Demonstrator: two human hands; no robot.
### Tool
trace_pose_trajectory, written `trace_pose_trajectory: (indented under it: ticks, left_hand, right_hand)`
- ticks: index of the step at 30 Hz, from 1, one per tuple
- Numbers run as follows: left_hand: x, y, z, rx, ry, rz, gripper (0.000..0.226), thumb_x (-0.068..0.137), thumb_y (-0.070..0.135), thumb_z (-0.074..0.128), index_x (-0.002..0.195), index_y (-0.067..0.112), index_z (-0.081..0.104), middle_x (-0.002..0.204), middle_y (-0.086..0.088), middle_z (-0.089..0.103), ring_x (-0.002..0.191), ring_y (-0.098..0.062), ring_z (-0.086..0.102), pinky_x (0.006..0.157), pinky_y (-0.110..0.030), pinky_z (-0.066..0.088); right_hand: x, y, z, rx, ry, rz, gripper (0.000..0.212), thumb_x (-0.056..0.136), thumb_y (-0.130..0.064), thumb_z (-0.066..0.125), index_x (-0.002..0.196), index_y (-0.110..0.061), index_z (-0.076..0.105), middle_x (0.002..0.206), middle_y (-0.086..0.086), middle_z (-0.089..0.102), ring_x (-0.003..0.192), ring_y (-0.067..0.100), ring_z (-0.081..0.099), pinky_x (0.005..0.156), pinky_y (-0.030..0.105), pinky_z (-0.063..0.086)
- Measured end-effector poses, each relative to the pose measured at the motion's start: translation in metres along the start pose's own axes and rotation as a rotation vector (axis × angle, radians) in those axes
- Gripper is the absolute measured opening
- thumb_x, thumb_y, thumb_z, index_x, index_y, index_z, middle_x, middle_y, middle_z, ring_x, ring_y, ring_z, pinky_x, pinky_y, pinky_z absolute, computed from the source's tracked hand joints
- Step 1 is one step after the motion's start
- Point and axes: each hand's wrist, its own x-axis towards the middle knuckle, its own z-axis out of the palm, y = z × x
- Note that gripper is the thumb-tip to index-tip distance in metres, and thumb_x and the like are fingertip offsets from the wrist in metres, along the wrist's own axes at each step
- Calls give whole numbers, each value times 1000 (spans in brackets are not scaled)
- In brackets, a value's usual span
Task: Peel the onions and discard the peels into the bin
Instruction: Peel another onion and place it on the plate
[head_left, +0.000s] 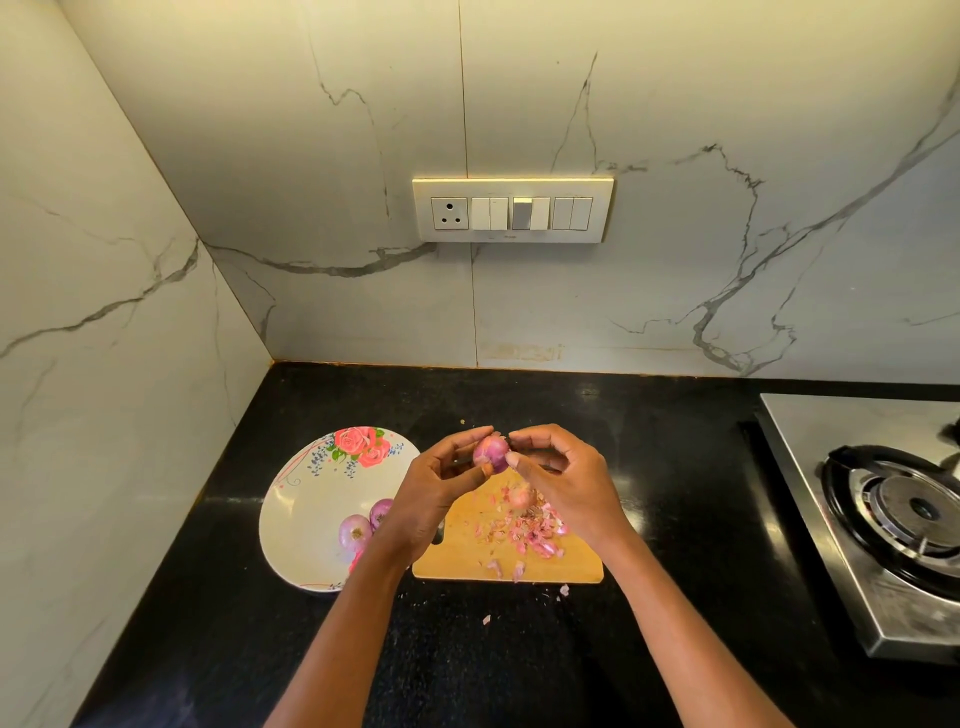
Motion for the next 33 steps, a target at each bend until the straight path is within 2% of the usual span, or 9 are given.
trace_pose_trajectory:
  ticks: [7,11,14,17,20,22,27,31,33]
  left_hand:
    - [0,-1,0,-5,-3,-11,50,87,28,73,135,28,62,128,10,69,120,-6,63,87,-16,53]
    - [2,-3,0,3,-4,-24,49,88,29,73,135,31,62,130,12,68,123,-8,61,100,-27,51]
    - [2,-3,0,-1,-4,-26,52,85,33,74,135,31,62,130,11,68,124,-10,61,103,-32,50]
    - [1,-1,1,-5,-2,-19,52,84,36,73,134,32,62,129,13,69,123,-8,62,99,-28,50]
    - [1,0,2,-11,9,-12,52,83,38,73,133,32,63,127,14,69,121,-6,62,93,-23,50]
    - [1,-1,3,-17,12,-16,52,82,37,73,133,31,62,127,13,69,121,-7,62,94,-23,51]
    - [0,-3,2,-112,7,-53,52,82,28,73,133,26,63,128,3,70,122,-16,64,103,-34,52]
    - [0,-1,1,-200,-12,-69,49,83,21,71,132,23,63,127,2,71,121,-19,65,103,-35,53]
    - [1,0,2,-191,-6,-65,50,84,21,71,133,24,63,127,3,71,122,-18,65,104,-35,52]
  right_hand:
    - [1,3,1,-37,88,6,20,89,-19,78,106,-26,70,98,-12,74,96,4,71,85,20,58]
    - [3,8,0,-53,125,53,16,92,-15,74,103,-25,71,98,-11,73,96,4,69,87,25,59]
    - [4,10,-2,-31,98,69,14,94,-19,72,106,-25,71,102,-12,73,99,5,70,89,30,60]
    - [2,4,2,2,57,38,21,90,-24,77,110,-23,71,104,-12,74,101,6,71,86,22,58]
    - [2,1,6,-29,110,12,24,87,-23,80,109,-20,70,101,-12,75,96,0,71,81,13,54]
    - [3,3,6,-40,141,12,23,87,-21,80,108,-19,70,100,-12,74,95,-1,70,79,12,53]
    - [5,11,3,-90,184,40,17,90,-17,76,105,-22,70,99,-12,73,95,0,69,81,18,56]
    - [8,22,-3,-170,178,123,7,98,-24,67,102,-27,72,94,-12,74,89,1,71,83,34,62]
    - [7,19,-3,-168,136,111,9,99,-28,65,104,-31,72,97,-14,74,91,1,71,82,36,62]
